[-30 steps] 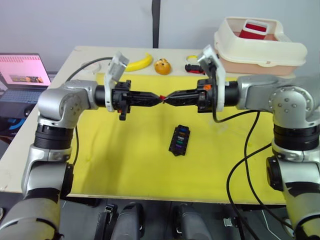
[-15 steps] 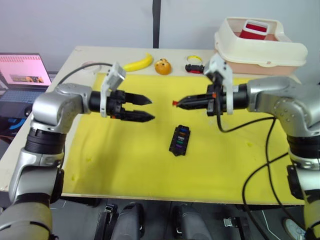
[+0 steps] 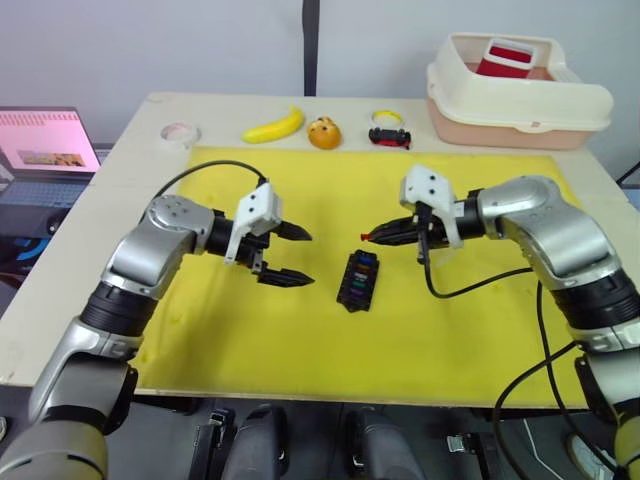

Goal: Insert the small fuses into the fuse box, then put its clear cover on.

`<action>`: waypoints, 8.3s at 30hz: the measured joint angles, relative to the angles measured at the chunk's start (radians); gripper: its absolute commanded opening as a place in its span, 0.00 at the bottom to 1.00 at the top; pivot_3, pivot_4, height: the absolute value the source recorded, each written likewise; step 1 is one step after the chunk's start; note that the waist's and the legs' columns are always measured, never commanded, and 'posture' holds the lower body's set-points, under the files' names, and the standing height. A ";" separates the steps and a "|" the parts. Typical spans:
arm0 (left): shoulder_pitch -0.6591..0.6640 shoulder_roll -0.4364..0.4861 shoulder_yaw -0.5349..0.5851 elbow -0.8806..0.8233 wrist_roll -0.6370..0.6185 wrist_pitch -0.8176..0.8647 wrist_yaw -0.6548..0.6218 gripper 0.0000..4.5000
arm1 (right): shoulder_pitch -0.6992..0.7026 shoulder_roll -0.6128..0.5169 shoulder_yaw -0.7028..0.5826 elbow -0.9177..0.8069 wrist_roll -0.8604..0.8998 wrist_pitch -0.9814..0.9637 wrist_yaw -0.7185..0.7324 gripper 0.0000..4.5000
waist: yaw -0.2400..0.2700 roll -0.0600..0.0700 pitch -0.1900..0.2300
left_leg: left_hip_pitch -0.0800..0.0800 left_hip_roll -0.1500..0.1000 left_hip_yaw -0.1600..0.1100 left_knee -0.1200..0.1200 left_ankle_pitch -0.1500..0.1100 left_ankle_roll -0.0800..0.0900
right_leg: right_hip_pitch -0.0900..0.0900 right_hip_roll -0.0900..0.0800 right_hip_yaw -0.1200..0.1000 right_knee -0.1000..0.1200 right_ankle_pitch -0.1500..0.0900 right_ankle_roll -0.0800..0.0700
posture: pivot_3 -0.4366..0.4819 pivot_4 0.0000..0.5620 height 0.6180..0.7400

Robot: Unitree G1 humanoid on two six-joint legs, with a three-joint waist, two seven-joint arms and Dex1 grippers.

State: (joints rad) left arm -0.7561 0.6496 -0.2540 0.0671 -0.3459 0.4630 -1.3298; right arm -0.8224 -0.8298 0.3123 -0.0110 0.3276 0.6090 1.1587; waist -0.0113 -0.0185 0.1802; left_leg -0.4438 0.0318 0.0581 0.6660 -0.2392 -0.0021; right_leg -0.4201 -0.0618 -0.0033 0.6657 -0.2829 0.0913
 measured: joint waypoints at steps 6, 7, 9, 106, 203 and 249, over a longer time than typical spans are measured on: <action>0.008 -0.027 -0.009 0.003 0.021 -0.018 0.003 0.98 | 0.019 0.028 -0.001 0.018 -0.030 -0.005 0.014 0.00 | 0.001 0.000 0.000 | 0.000 0.000 0.000 0.000 0.000 0.000 | 0.000 0.000 0.000 0.000 0.000 0.000 | 0.48 0.27 1.00; 0.008 -0.033 -0.009 0.003 0.021 -0.018 0.003 0.98 | 0.019 0.030 -0.001 0.018 -0.032 -0.005 0.015 0.00 | 0.001 0.000 0.000 | 0.000 0.000 0.000 0.000 0.000 0.000 | 0.000 0.000 0.000 0.000 0.000 0.000 | 0.48 0.27 1.00; 0.008 -0.036 -0.009 0.003 0.030 -0.020 0.003 0.98 | 0.019 0.030 -0.001 0.018 -0.042 -0.005 0.017 0.00 | 0.000 0.000 0.000 | 0.000 0.000 0.000 0.000 0.000 0.000 | 0.000 0.000 0.000 0.000 0.000 0.000 | 0.48 0.27 1.00; 0.009 -0.084 -0.009 0.059 0.078 -0.032 -0.044 0.98 | 0.123 0.119 -0.093 0.138 -0.064 -0.037 -0.010 0.00 | 0.001 0.000 0.000 | 0.001 0.000 0.000 0.001 0.000 0.000 | 0.001 0.000 0.000 0.001 0.000 0.000 | 0.48 0.27 1.00; 0.082 -0.055 -0.024 -0.033 0.074 -0.003 -0.013 1.00 | 0.170 0.174 -0.121 0.087 -0.020 0.010 -0.042 0.01 | 0.001 0.000 0.000 | 0.003 0.000 -0.002 0.001 0.000 0.000 | 0.005 0.000 -0.001 0.001 0.000 0.000 | 0.48 0.27 1.00; 0.428 -0.249 -0.063 -0.679 0.064 0.522 0.853 1.00 | 0.130 0.065 -0.285 -0.196 0.227 0.298 -0.094 0.01 | 0.003 0.000 0.000 | 0.009 0.000 -0.004 0.000 0.000 0.000 | 0.012 -0.001 -0.001 -0.001 0.000 0.000 | 0.48 0.27 1.00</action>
State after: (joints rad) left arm -0.3279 0.4006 -0.3170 -0.6116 -0.2823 0.9850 -0.4771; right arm -0.6921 -0.7651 0.0271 -0.2065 0.5545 0.9074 1.0645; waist -0.0084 -0.0184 0.1800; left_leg -0.4349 0.0315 0.0537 0.6659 -0.2394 -0.0020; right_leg -0.4083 -0.0632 -0.0039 0.6646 -0.2830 0.0911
